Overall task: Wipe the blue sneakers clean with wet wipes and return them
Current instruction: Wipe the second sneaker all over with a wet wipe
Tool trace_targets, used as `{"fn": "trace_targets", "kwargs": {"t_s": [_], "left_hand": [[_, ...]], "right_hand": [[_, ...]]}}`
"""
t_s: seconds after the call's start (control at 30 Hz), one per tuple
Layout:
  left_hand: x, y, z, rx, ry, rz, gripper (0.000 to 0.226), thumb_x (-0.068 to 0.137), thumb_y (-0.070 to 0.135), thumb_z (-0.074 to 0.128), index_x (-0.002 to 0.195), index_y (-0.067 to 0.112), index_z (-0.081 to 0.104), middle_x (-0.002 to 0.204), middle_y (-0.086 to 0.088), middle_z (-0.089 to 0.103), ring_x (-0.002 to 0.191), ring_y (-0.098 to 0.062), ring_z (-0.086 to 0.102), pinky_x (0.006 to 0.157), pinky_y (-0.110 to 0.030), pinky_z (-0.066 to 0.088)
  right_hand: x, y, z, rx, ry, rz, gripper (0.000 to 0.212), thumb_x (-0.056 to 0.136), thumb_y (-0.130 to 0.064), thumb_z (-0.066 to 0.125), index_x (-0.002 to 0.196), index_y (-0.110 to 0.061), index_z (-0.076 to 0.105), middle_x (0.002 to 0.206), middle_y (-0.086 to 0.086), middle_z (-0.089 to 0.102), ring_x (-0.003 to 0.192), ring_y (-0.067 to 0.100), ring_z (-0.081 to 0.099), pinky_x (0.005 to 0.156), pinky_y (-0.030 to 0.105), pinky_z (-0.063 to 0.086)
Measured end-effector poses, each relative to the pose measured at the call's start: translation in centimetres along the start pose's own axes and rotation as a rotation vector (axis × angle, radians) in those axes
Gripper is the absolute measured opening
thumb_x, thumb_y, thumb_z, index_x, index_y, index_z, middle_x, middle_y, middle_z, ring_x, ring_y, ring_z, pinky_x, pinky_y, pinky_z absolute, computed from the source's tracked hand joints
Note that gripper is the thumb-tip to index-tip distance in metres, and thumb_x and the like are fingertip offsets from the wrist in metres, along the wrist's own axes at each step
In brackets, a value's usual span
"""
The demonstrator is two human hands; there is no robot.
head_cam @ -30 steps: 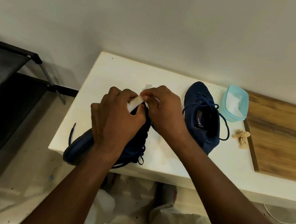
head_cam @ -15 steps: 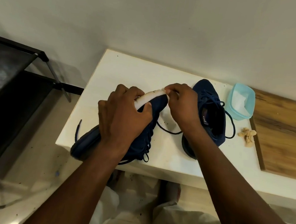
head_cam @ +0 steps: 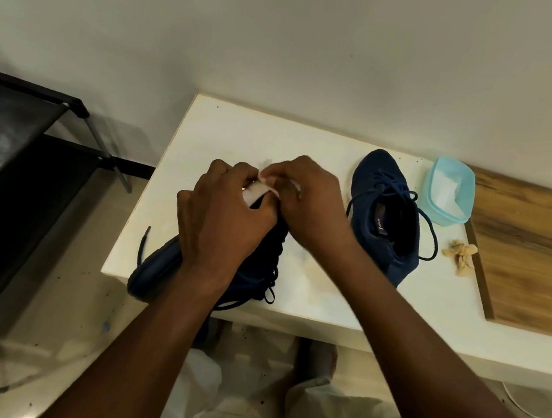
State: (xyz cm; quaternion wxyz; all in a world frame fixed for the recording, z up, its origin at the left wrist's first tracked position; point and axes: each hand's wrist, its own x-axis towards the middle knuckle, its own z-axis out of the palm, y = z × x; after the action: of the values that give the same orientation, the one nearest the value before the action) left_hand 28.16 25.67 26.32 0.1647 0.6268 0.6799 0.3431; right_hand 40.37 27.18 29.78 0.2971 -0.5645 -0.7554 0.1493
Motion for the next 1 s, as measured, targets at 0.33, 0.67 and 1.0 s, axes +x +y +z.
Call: {"fn": "trace_targets", "kwargs": {"t_s": [0.33,0.67,1.0], "left_hand": [[0.1,-0.1,-0.1,0.012,0.001,-0.003,0.03,0.088,0.05,0.063,0.109,0.029,0.066,0.102,0.005,0.06,0.083,-0.018,0.061,0.08,-0.034,0.036],[0.2,-0.1,-0.1,0.006,-0.008,-0.011,0.03,0.087,0.051,0.066,0.111,0.032,0.067,0.104,0.007,0.06,0.085,-0.017,0.062,0.081,-0.034,0.037],[0.7,-0.6,-1.4,-0.182,-0.133,-0.05,0.051,0.079,0.054,0.063,0.124,0.03,0.062,0.112,0.011,0.067,0.097,-0.015,0.065,0.089,-0.05,0.054]], "right_hand": [[0.0,0.7,0.1,-0.004,-0.005,-0.041,0.018,0.088,-0.003,0.059,0.092,-0.007,0.076,0.085,0.011,0.069,0.081,0.024,0.063,0.075,0.022,0.046],[0.5,1.5,-0.1,-0.011,0.019,-0.007,0.019,0.09,-0.004,0.06,0.099,-0.011,0.077,0.092,0.01,0.067,0.086,0.018,0.061,0.077,0.028,0.048],[-0.2,0.3,1.0,-0.128,-0.016,-0.096,0.023,0.088,-0.003,0.059,0.102,-0.011,0.076,0.09,0.011,0.066,0.087,0.027,0.06,0.075,0.022,0.037]]}}
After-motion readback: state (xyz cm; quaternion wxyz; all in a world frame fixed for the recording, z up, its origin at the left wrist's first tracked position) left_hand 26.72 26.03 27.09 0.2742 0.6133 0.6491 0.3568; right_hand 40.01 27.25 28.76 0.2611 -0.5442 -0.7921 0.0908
